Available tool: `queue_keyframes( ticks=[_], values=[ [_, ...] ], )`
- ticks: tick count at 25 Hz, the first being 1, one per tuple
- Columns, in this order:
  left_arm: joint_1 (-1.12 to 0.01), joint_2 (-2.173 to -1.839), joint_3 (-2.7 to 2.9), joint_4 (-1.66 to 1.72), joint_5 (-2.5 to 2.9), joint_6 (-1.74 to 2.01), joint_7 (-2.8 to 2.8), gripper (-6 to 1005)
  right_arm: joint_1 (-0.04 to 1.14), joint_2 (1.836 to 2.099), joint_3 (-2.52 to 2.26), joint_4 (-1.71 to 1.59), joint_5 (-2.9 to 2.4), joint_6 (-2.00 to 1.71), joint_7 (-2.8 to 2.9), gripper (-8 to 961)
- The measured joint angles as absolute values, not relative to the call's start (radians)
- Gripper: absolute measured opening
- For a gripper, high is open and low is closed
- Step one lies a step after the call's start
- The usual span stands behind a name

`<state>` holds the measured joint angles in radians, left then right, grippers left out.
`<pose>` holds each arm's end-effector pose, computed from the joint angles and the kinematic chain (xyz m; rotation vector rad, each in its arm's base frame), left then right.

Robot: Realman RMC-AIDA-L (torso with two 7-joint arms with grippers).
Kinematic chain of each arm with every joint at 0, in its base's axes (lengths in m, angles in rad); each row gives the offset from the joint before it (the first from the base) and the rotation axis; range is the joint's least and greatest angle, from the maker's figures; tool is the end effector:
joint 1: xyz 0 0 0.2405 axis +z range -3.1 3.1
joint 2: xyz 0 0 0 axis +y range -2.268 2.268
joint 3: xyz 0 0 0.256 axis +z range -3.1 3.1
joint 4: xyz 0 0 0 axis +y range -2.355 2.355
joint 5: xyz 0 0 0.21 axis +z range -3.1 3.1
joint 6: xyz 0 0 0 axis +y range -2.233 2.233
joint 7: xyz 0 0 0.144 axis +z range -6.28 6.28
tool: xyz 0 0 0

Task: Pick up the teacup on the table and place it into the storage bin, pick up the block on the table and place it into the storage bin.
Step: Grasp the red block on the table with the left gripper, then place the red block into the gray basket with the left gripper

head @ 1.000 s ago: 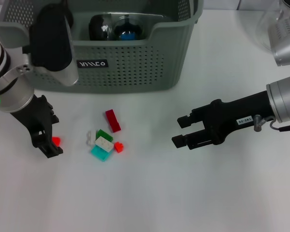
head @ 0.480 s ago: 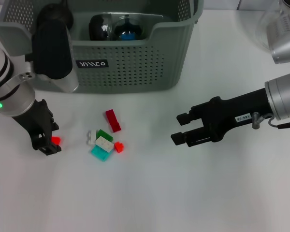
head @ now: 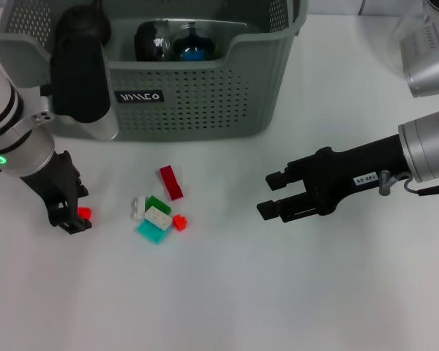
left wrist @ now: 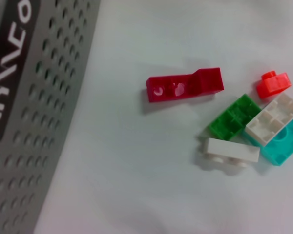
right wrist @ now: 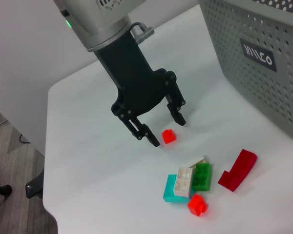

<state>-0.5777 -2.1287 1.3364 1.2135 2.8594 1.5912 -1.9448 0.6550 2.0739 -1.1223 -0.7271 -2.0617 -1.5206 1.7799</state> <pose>-0.2407 0.3371 -0.0063 -2.7999 -0.3205 0.9829 0.2088 0.3363 -0.0474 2.9862 -0.7485 -0.2524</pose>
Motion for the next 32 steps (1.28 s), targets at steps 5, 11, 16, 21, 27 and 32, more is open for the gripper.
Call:
queue_keyframes(
  ticks=[5, 11, 16, 21, 27, 32],
  values=[
    [-0.580, -2.129, 1.336, 1.192, 2.859, 1.578, -1.944, 541, 0.655, 2.074, -1.123, -0.719, -2.062, -1.513, 1.780, 679],
    [-0.579, -2.129, 1.330, 1.187, 2.859, 1.577, -1.945, 519, 0.657, 2.073, -1.122, -0.715, -2.062, -1.511, 1.779, 678],
    [-0.574, -2.129, 1.334, 1.182, 2.859, 1.577, -1.944, 443, 0.657, 2.072, -1.120, -0.715, -2.062, -1.511, 1.779, 678],
    [-0.569, -2.131, 1.330, 1.191, 2.859, 1.578, -1.944, 367, 0.657, 2.071, -1.119, -0.715, -2.062, -1.511, 1.780, 679],
    [-0.560, -2.135, 1.315, 1.236, 2.859, 1.594, -1.956, 207, 0.657, 2.070, -1.120, -0.716, -2.062, -1.511, 1.781, 678],
    [-0.540, -2.170, 1.133, 1.434, 2.773, 1.788, -1.964, 189, 0.656, 2.066, -1.118, -0.716, -2.062, -1.511, 1.781, 678]
  ],
)
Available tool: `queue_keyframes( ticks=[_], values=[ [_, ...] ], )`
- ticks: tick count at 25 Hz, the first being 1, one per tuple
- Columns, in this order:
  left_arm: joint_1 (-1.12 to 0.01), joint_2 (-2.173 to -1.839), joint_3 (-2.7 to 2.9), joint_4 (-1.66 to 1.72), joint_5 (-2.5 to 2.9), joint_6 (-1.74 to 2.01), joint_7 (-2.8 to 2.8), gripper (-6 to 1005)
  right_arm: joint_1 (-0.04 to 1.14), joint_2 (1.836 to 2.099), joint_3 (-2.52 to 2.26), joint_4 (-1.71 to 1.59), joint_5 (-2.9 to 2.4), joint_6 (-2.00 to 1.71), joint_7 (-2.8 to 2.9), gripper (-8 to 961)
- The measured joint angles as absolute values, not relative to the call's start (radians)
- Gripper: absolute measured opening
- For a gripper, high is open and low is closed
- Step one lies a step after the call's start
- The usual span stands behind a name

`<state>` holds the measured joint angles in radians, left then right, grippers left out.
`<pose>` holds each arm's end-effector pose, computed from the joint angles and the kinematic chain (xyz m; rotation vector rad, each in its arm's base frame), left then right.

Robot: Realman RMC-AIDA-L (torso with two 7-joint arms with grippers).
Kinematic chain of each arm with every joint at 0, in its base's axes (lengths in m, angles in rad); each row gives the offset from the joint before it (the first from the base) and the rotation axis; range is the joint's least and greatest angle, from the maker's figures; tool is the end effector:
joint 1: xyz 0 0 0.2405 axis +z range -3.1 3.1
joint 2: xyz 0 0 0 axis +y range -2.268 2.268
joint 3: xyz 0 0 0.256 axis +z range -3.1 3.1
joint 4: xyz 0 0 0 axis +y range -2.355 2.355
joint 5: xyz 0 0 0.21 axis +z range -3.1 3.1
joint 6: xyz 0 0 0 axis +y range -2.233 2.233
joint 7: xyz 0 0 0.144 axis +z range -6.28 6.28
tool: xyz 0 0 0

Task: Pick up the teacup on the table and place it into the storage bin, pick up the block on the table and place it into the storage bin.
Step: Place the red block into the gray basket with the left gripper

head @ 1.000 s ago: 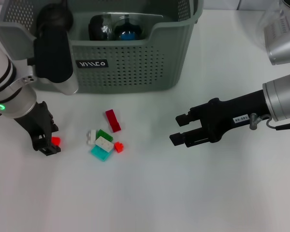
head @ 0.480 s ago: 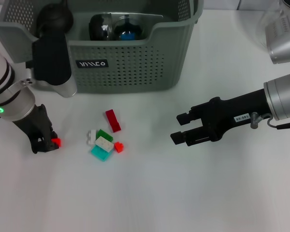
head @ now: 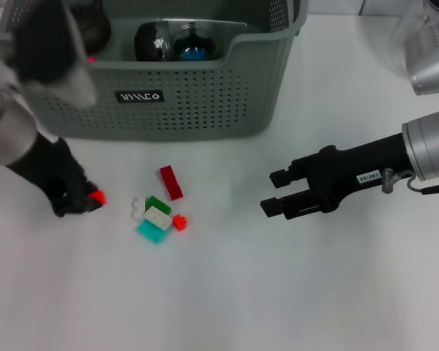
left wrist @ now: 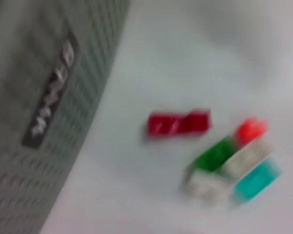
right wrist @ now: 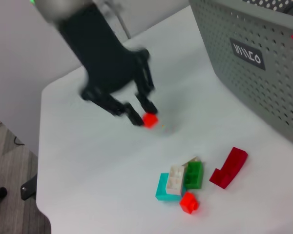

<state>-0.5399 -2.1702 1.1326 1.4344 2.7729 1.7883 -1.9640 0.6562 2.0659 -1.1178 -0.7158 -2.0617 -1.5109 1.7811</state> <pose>-0.2158 0.3227 0.0270 -2.8244 -0.5054 0.6886 0.2123 0.3383 -0.0454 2.9939 -0.7692 -0.2491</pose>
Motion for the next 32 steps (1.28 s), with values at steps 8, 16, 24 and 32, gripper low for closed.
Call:
queue_keyframes(
  ticks=[8, 16, 24, 32],
  values=[
    [-0.603, -2.159, 0.751, 1.576, 2.214, 1.935, -2.209, 205, 0.659, 2.062, -1.115, -0.717, -2.062, -1.511, 1.781, 679],
    [-0.784, -2.114, 0.856, 1.411, 2.447, 1.514, -2.369, 220, 0.662, 2.063, -1.115, -0.721, -2.062, -1.511, 1.781, 678],
    [-0.889, -2.110, 0.924, 1.169, 2.722, 1.304, -2.432, 236, 0.661, 2.061, -1.114, -0.716, -2.062, -1.511, 1.781, 679],
    [-0.888, -2.122, 0.937, 1.178, 2.746, 1.273, -2.434, 381, 0.661, 2.060, -1.114, -0.715, -2.062, -1.511, 1.781, 678]
  ],
)
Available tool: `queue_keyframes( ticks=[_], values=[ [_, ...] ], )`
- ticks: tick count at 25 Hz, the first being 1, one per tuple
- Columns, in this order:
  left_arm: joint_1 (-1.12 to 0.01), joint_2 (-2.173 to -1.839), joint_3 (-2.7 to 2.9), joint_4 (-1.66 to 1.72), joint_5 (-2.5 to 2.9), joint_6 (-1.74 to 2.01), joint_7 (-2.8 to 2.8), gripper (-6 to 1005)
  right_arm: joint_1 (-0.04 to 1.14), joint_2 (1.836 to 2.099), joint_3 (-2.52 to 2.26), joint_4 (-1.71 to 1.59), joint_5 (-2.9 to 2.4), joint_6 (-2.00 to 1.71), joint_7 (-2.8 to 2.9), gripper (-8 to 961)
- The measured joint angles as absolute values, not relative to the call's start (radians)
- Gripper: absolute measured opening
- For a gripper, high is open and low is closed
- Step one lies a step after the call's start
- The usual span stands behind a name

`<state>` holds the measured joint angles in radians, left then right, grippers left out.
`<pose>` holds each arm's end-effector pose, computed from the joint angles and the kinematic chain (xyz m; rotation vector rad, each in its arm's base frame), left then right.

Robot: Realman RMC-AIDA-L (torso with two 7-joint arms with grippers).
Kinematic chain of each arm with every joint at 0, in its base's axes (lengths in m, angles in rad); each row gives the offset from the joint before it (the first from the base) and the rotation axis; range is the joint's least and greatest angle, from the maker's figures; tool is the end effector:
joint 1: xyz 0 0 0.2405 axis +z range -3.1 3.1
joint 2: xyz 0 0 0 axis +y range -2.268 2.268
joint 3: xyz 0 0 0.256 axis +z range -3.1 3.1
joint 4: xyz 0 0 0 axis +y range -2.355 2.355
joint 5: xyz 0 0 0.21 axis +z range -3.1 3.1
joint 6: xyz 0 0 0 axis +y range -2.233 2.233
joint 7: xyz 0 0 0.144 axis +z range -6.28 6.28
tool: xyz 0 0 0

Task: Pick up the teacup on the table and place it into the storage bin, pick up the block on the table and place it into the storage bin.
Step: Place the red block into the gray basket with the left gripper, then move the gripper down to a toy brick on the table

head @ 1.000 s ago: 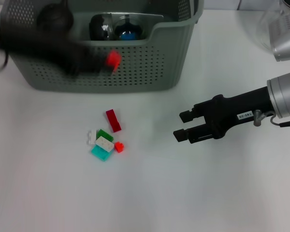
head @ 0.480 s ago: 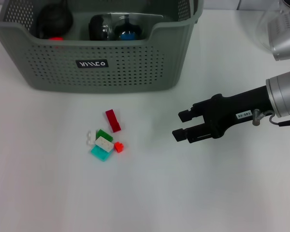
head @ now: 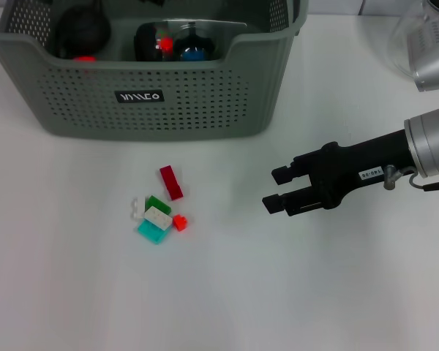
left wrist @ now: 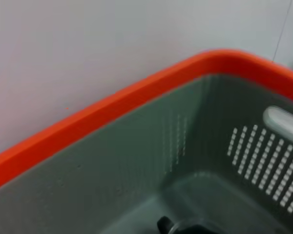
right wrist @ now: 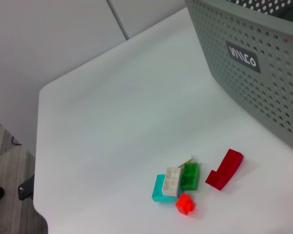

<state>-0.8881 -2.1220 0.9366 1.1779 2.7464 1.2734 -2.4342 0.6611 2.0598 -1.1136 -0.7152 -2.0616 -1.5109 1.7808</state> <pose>-0.1350 0.4511 0.0511 -2.3230 -0.7934 0.0813 0.2121 0.3407 -0.0426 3.0016 -0.7659 -0.2483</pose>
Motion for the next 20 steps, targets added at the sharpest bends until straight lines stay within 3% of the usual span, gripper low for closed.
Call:
queue_keyframes(
  ticks=[4, 8, 12, 16, 20],
  values=[
    [-0.839, -2.119, 0.901, 1.287, 2.635, 1.336, -2.410, 538, 0.659, 2.060, -1.113, -0.715, -2.062, -1.511, 1.777, 678],
    [-0.717, -2.113, 0.812, 1.511, 2.306, 1.504, -2.322, 671, 0.656, 2.059, -1.114, -0.715, -2.062, -1.511, 1.776, 679],
    [-0.575, -2.109, 0.753, 1.673, 1.921, 1.735, -2.171, 756, 0.655, 2.058, -1.114, -0.717, -2.062, -1.511, 1.775, 679],
    [-0.504, -2.114, 0.759, 1.749, 1.794, 1.917, -2.122, 841, 0.658, 2.056, -1.114, -0.716, -2.062, -1.507, 1.775, 678],
    [-0.449, -2.123, 0.883, 1.770, 1.874, 2.036, -2.150, 835, 0.660, 2.056, -1.114, -0.715, -2.062, -1.505, 1.778, 678]
  ],
)
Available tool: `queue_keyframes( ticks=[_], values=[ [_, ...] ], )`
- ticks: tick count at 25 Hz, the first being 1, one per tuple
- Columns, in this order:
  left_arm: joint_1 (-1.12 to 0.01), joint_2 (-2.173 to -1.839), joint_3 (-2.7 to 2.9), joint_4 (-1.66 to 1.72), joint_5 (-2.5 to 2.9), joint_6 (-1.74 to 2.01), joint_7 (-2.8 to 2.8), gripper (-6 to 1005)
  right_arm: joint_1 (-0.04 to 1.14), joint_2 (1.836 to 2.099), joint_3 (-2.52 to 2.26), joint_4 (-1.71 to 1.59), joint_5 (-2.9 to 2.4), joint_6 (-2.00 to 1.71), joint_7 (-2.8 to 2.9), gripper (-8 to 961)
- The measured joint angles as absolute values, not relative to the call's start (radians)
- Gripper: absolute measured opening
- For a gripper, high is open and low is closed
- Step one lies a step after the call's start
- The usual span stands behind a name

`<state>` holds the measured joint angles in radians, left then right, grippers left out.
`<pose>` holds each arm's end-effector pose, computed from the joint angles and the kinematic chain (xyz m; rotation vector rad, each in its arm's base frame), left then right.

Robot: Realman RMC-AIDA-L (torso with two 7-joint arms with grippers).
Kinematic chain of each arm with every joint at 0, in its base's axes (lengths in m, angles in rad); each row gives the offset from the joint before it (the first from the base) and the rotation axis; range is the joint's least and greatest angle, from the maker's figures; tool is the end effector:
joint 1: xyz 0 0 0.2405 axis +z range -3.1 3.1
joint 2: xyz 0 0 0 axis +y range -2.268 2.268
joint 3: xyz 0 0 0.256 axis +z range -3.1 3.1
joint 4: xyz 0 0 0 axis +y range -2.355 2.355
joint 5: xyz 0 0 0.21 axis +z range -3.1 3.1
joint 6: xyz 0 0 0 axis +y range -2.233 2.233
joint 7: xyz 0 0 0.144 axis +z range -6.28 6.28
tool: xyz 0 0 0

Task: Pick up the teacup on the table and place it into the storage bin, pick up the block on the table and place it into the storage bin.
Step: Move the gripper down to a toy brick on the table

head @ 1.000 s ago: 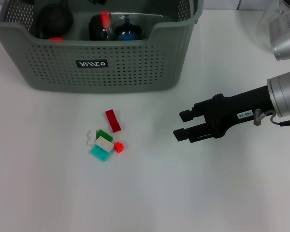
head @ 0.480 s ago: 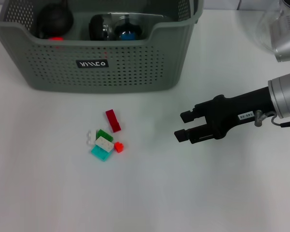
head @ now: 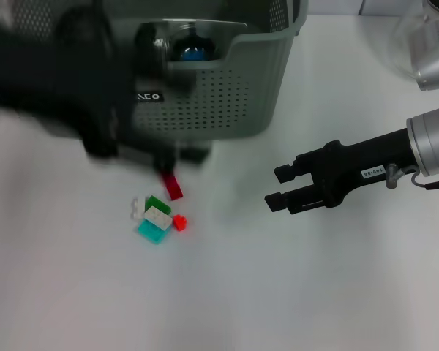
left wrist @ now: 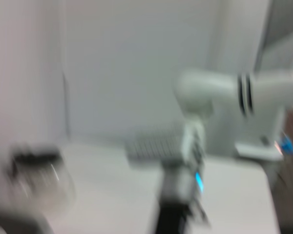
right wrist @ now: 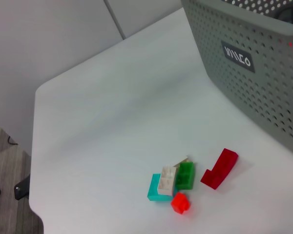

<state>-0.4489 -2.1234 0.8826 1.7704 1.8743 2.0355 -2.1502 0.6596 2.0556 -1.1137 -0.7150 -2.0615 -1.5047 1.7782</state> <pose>-0.1191 0.2728 0.1019 -2.9794 -0.2962 -0.4248 0.2138 0.3420 -0.0411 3.0115 -0.7673 -0.2448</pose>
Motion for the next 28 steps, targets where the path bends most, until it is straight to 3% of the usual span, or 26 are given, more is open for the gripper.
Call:
queue_keyframes(
  ticks=[8, 28],
  values=[
    [-0.459, -2.170, 1.242, 1.695, 2.337, 1.974, -2.346, 830, 0.656, 2.053, -1.114, -0.715, -2.063, -1.500, 1.781, 679],
    [-0.638, -2.175, 1.635, 1.455, 2.716, 1.739, -2.893, 828, 0.652, 2.039, -1.120, -0.718, -2.063, -1.499, 1.760, 679]
  ],
)
